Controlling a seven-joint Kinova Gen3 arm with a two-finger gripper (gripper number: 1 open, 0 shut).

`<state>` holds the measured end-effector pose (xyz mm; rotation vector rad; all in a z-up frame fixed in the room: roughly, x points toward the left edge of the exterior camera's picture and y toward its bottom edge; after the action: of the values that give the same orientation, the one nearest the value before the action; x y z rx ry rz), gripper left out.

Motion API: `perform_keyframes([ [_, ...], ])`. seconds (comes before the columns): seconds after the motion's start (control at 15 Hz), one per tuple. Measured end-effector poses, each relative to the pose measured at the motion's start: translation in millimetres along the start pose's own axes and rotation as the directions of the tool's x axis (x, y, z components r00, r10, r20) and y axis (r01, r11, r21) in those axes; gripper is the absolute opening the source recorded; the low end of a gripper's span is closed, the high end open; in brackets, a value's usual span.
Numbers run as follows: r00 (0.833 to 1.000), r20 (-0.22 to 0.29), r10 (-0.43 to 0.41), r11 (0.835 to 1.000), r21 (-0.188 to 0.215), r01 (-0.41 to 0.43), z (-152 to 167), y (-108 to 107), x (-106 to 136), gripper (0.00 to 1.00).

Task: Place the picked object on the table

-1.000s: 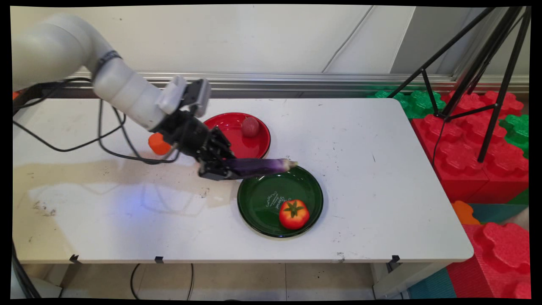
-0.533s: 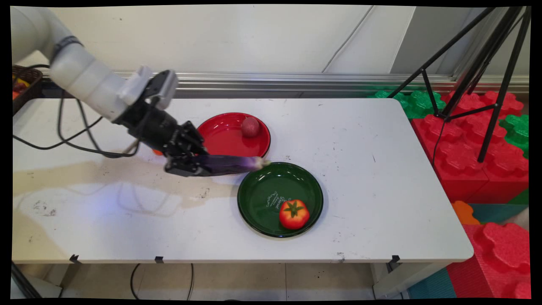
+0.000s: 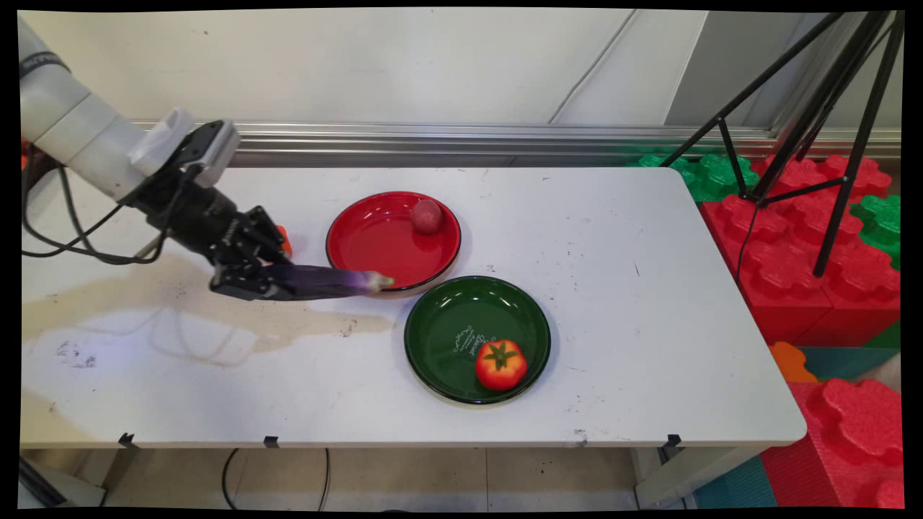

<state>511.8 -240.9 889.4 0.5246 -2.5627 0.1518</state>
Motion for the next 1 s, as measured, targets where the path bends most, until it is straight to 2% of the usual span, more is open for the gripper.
perform_keyframes([
  [0.47,0.997,0.075,-0.029,0.999,0.023,0.028,-2.4,-10.8,-41.2,0.00],
  [1.0,0.991,0.109,-0.073,0.997,0.025,0.070,22.3,-22.6,-79.4,0.00],
])
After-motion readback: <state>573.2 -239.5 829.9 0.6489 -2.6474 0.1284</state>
